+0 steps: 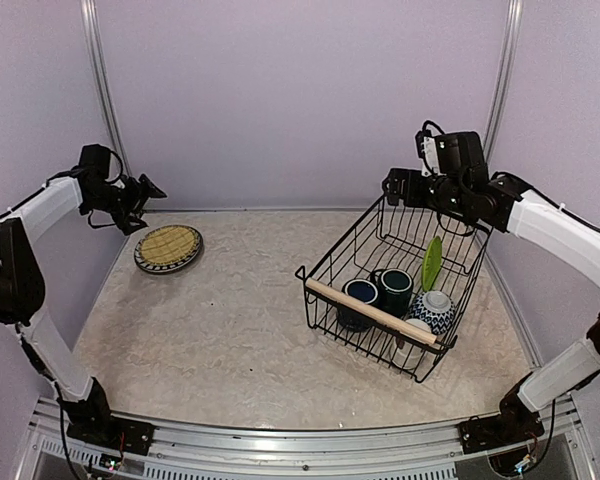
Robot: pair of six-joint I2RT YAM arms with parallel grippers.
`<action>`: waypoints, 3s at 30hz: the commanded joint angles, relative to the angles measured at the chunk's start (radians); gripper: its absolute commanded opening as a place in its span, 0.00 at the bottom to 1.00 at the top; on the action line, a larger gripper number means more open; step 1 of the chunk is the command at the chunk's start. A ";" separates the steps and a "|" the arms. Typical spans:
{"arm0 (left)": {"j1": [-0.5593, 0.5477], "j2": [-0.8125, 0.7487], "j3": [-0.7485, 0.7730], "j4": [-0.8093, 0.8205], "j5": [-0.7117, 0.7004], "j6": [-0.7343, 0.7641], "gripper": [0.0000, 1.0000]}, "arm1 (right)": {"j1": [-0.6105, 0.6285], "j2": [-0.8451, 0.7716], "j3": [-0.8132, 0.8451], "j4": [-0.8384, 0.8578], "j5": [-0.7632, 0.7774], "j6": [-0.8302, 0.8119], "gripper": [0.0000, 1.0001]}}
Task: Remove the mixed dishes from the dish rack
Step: Place the plate on the plate, then grab the plate from the dish rack.
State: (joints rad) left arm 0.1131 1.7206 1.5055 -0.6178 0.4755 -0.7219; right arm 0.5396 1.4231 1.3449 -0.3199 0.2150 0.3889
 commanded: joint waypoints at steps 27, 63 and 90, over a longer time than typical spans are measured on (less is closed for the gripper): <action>-0.427 -0.241 -0.020 0.012 -0.216 0.202 0.93 | -0.092 0.358 0.051 -0.356 0.245 0.465 0.78; -0.483 -0.186 -0.002 -0.017 -0.246 0.211 0.93 | -0.053 0.354 0.012 -0.340 0.376 0.534 0.00; -0.488 -0.178 0.002 -0.022 -0.236 0.208 0.93 | -0.028 0.028 -0.073 -0.090 0.309 0.153 0.00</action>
State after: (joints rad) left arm -0.3676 1.5307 1.4929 -0.6228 0.2352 -0.5255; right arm 0.5041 1.5188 1.3125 -0.5186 0.4934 0.6537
